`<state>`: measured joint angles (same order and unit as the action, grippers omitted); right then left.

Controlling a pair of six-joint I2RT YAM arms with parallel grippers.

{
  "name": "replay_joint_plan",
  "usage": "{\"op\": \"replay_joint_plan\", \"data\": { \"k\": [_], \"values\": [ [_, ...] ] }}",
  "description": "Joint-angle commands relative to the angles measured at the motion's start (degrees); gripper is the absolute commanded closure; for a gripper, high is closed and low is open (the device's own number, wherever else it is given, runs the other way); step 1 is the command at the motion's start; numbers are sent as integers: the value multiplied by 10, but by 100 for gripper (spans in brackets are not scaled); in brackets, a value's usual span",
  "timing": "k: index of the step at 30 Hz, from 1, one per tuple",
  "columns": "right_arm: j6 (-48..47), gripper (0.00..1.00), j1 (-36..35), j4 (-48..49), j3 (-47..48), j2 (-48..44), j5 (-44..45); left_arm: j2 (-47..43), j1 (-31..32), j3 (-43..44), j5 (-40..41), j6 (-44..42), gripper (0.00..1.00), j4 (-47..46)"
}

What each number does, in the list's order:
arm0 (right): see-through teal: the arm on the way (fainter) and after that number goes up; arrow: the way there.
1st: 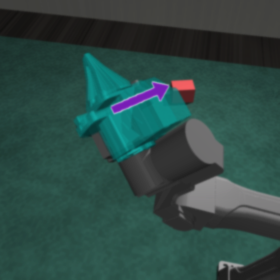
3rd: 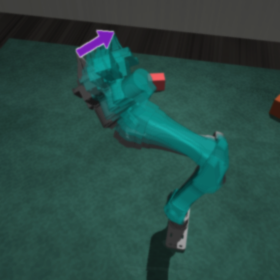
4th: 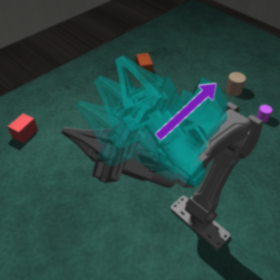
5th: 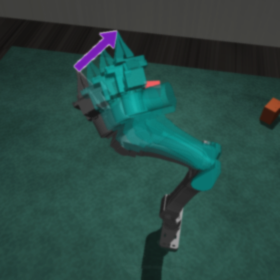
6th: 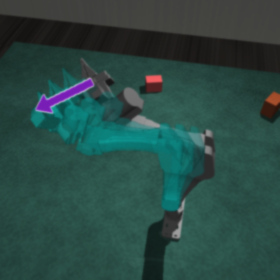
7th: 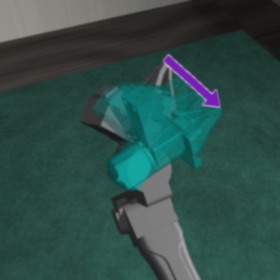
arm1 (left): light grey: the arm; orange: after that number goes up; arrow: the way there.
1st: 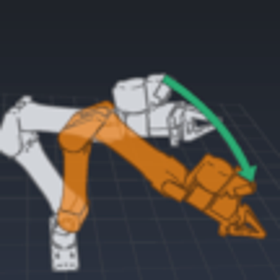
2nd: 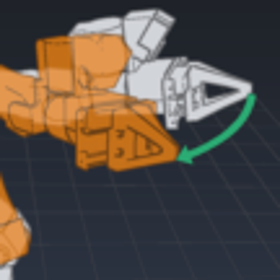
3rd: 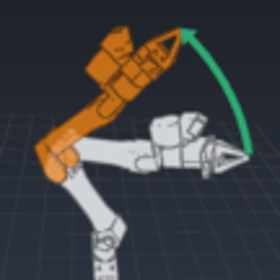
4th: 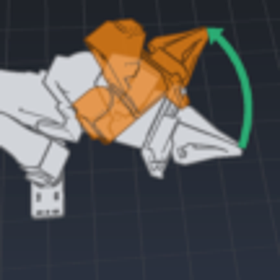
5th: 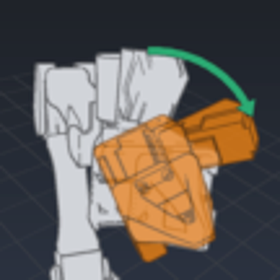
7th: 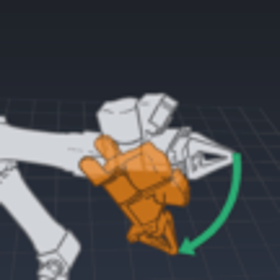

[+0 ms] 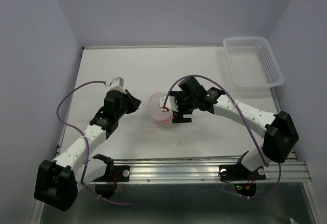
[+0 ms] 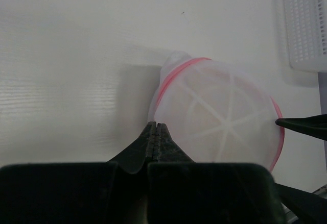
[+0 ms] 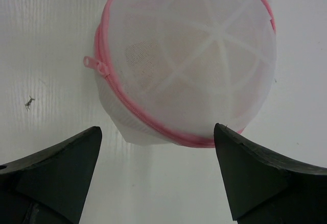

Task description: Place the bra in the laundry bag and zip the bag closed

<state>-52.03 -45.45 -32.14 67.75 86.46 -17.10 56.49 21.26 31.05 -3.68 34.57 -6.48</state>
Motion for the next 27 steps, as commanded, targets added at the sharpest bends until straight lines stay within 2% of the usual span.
{"op": "replay_joint_plan", "data": {
  "k": [1, 5, 10, 14, 20, 27],
  "values": [
    [-76, 6, 1, -61, 47, 18, -20, -16, 1, -6, -24, -8, 100, -13],
    [-93, 13, 1, -60, 67, 41, -49, -13, 15, -12, -26, 4, 100, -16],
    [-95, 14, 1, -59, 78, 52, -48, -8, 43, -22, -17, 23, 100, -23],
    [-98, 22, 1, -59, 79, 38, -67, -2, 67, -25, -19, 35, 100, -24],
    [-130, 24, 1, -68, 59, 6, -128, -1, 85, -53, -18, 63, 100, -46],
    [-152, 25, 1, -98, 85, 46, -137, 13, 96, -51, -17, 70, 100, -59]
  ]
}}
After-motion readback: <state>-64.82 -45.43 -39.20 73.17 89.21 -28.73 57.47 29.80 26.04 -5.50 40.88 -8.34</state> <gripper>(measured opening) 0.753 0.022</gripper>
